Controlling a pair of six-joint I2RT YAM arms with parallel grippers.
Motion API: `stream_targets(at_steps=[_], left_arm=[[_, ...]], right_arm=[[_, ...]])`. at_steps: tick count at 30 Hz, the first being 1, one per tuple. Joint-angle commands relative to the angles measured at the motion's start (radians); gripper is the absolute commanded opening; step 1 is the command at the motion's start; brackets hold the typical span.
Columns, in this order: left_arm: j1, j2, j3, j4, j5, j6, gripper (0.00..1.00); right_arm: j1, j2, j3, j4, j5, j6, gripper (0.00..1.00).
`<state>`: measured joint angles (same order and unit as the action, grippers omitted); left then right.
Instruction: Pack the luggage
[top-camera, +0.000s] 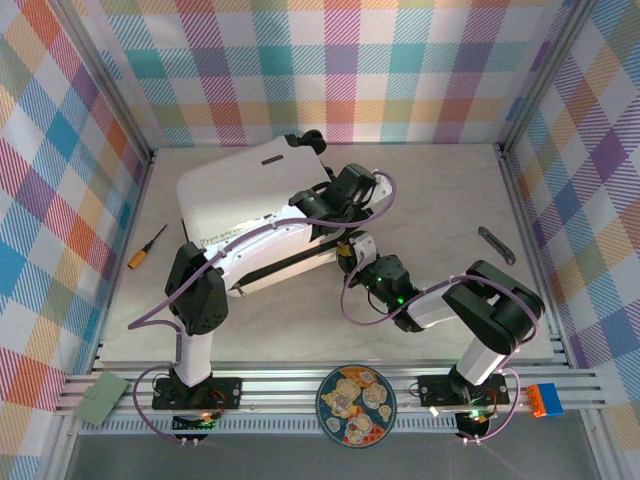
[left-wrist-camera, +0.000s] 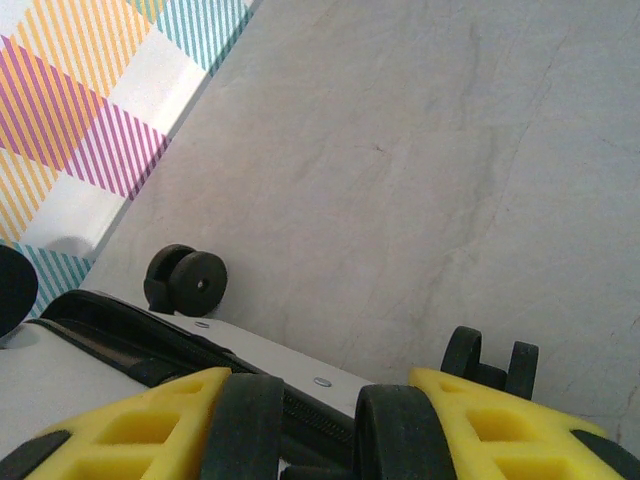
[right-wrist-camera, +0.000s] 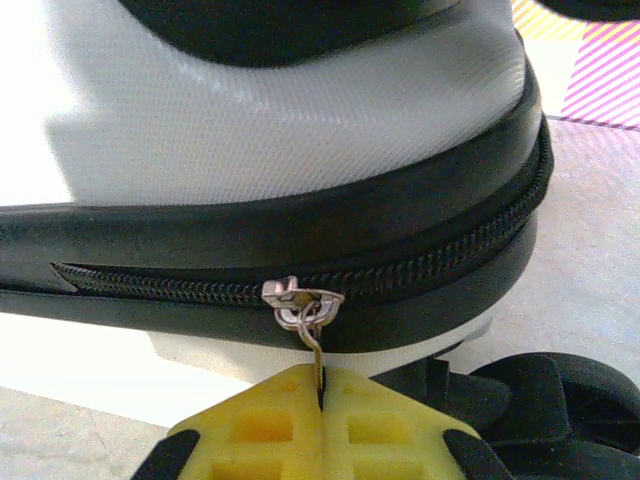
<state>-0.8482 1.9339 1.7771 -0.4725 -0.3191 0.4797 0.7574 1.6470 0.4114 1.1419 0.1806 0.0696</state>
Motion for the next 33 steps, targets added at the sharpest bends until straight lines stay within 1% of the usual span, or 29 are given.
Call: stream_targets(at_steps=[1,4,11,13,19,33], left_arm=[[0.001,-0.098,0.012,0.182,0.035,-0.224,0.06],[0.001,-0.102,0.001,0.185,0.041,-0.225,0.05],[0.001,-0.128,-0.034,0.186,0.077,-0.229,0.04],[0.001,-0.138,-0.049,0.222,0.088,-0.233,0.04],[0.001,-0.178,-0.104,0.246,0.130,-0.260,0.04],[0.000,-0.266,-0.216,0.290,0.222,-0.306,0.04]], right_arm=[[-0.014,-0.054,-0.014,0.037,0.010,0.009,0.00],[-0.033,-0.084,-0.029,0.011,0.038,0.026,0.00],[-0.123,-0.160,-0.060,-0.081,0.066,0.081,0.00],[-0.143,-0.181,-0.060,-0.110,0.062,0.087,0.00],[-0.201,-0.219,-0.060,-0.148,0.001,0.099,0.00],[-0.308,-0.221,-0.027,-0.206,-0.173,0.150,0.00]])
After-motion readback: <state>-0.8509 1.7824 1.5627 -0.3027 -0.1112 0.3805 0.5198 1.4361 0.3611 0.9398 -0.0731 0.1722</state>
